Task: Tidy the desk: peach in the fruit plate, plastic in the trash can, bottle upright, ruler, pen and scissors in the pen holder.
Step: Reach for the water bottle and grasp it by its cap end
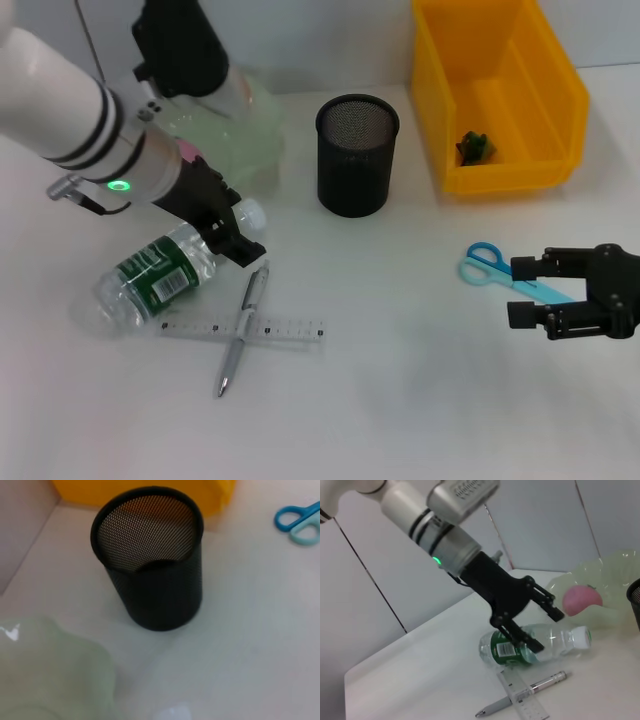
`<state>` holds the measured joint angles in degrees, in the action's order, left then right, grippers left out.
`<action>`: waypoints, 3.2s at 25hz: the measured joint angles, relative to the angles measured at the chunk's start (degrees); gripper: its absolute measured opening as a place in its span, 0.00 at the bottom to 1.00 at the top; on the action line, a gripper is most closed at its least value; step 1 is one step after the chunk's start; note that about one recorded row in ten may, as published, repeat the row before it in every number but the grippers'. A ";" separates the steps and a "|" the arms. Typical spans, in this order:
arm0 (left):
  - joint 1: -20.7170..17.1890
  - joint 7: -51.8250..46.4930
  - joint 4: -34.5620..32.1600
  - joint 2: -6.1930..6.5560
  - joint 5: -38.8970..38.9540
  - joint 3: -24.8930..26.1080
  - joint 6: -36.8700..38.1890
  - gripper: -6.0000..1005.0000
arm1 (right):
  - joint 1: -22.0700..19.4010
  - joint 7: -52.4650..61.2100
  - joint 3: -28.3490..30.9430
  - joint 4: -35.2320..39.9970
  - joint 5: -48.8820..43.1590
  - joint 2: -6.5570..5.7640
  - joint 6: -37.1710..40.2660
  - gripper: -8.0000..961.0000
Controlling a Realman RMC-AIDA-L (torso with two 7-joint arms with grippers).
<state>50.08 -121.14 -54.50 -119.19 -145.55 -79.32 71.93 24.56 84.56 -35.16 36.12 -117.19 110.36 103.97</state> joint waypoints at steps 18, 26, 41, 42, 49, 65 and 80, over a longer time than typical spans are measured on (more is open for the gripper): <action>-5.00 -5.09 -9.45 0.78 -5.22 0.39 2.17 0.78 | -0.82 -0.01 0.79 0.64 -0.29 -0.15 0.05 0.84; -5.41 -6.19 -8.97 0.78 -9.71 1.09 4.44 0.78 | -0.84 0.06 1.27 0.72 -0.33 -0.16 0.25 0.84; -4.96 -6.72 -5.37 0.35 -11.73 0.37 2.77 0.78 | -0.84 0.32 1.42 0.70 -0.33 -0.25 0.51 0.84; -4.85 -6.66 -5.26 0.32 -11.61 0.15 2.83 0.78 | -0.83 0.33 1.42 0.70 -0.33 -0.24 0.51 0.84; -4.19 -6.16 -4.59 0.22 -8.79 -2.78 2.47 0.78 | -0.83 0.34 1.41 0.70 -0.33 -0.24 0.53 0.84; -2.88 -6.48 -5.18 0.10 -6.66 -6.50 1.49 0.78 | -1.01 0.35 1.41 0.71 -0.32 -0.24 0.25 0.84; -1.37 -6.17 -3.84 0.04 -6.12 -8.09 0.41 0.78 | -1.01 0.35 1.41 0.71 -0.32 -0.32 0.00 0.84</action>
<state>48.71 -127.31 -58.34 -119.15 -151.67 -87.41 72.34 23.55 84.90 -33.75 36.83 -117.50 110.04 103.97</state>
